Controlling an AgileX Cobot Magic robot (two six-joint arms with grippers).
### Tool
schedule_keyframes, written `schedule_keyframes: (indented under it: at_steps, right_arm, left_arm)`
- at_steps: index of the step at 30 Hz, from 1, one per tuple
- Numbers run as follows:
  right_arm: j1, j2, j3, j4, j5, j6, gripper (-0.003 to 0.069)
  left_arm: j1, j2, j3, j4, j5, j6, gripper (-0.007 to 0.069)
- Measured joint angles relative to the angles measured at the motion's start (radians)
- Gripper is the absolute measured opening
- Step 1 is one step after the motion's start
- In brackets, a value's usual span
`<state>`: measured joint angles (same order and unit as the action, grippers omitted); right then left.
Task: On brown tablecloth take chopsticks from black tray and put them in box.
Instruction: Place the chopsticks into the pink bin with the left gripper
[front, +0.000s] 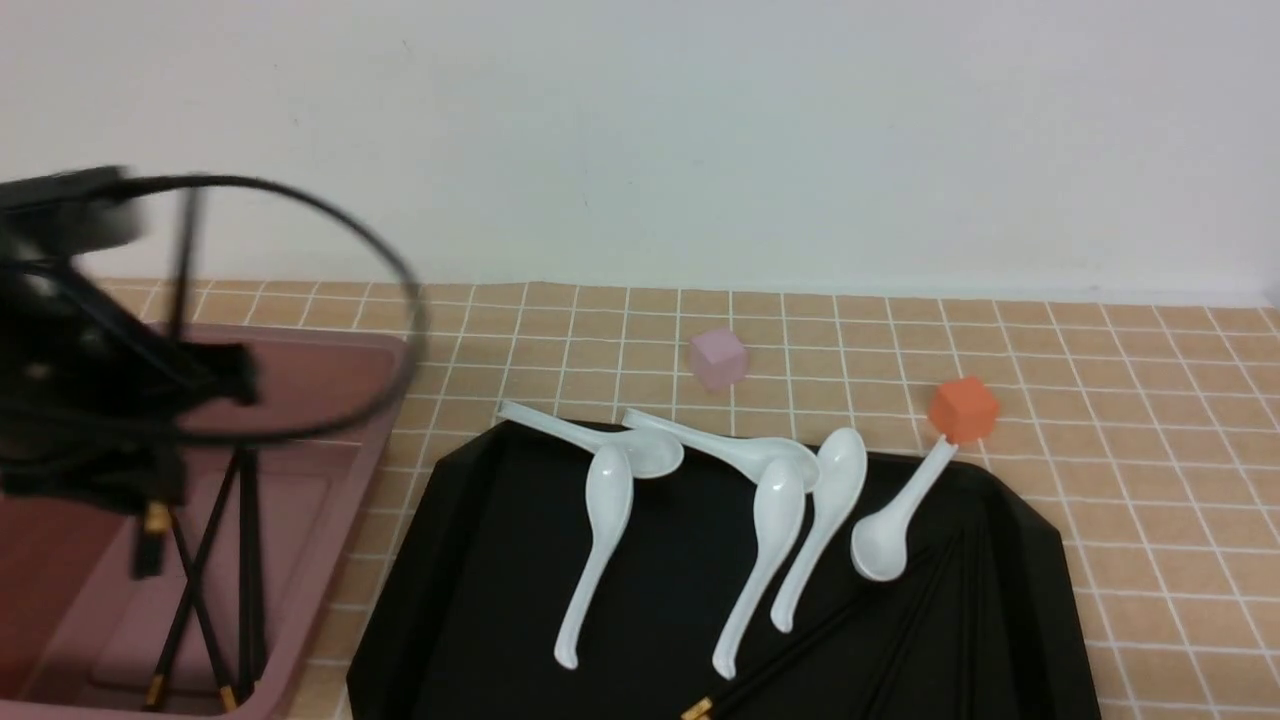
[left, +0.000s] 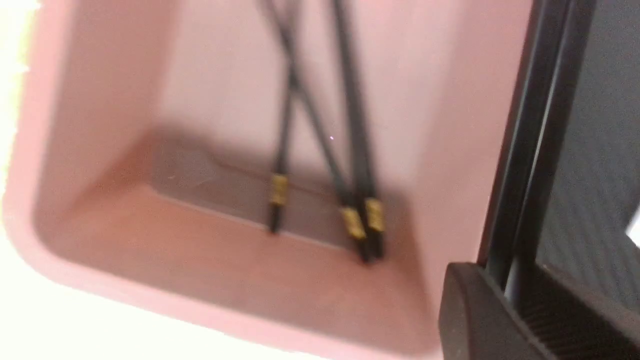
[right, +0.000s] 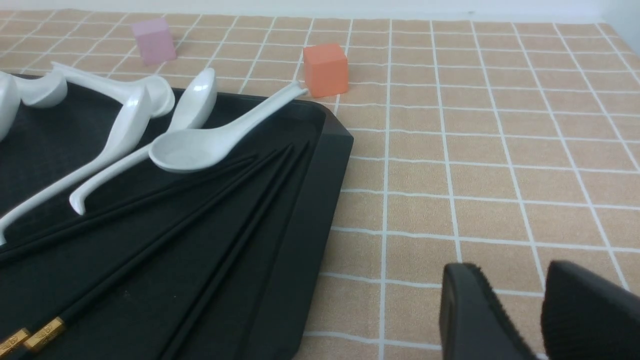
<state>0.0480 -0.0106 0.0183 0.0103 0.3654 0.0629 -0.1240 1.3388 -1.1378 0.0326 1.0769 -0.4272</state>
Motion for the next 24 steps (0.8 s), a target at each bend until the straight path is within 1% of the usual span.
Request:
schedule_keyframes:
  at_steps: [1,2,5,9,12,13,14,16,19,22,24]
  right_arm:
    - [0.000,0.000,0.000,0.000,0.000,0.000,0.0240]
    - [0.000,0.000,0.000,0.000,0.000,0.000,0.0240]
    - [0.000,0.000,0.000,0.000,0.000,0.000,0.0240]
    - [0.000,0.000,0.000,0.000,0.000,0.000,0.0240]
    - [0.000,0.000,0.000,0.000,0.000,0.000,0.0240]
    - [0.000,0.000,0.000,0.000,0.000,0.000,0.0240]
    - [0.000,0.000,0.000,0.000,0.000,0.000,0.0240]
    - [0.000,0.000,0.000,0.000,0.000,0.000,0.0240]
    - [0.000,0.000,0.000,0.000,0.000,0.000,0.0240]
    - [0.000,0.000,0.000,0.000,0.000,0.000,0.0240]
    - [0.000,0.000,0.000,0.000,0.000,0.000,0.0240]
  left_arm:
    - [0.055,0.018,0.020,-0.016,-0.030,0.019,0.0106]
    - [0.087,0.039,0.034,-0.024,-0.063,0.030,0.0106]
    - [0.141,0.098,0.069,-0.033,-0.124,0.040,0.0106]
    - [0.154,0.182,0.080,-0.015,-0.160,0.040,0.0106]
    - [0.154,0.251,0.082,-0.015,-0.185,0.043,0.0135]
    - [0.154,0.274,0.082,-0.015,-0.187,0.043,0.0160]
    - [0.154,0.281,0.082,-0.015,-0.188,0.043,0.0169]
    - [0.154,0.297,0.082,-0.015,-0.189,0.045,0.0232]
    - [0.154,0.293,0.076,-0.015,-0.164,0.047,0.0283]
    - [0.154,0.276,0.066,-0.018,-0.132,0.061,0.0289]
    - [0.150,0.247,0.061,-0.027,-0.103,0.090,0.0265]
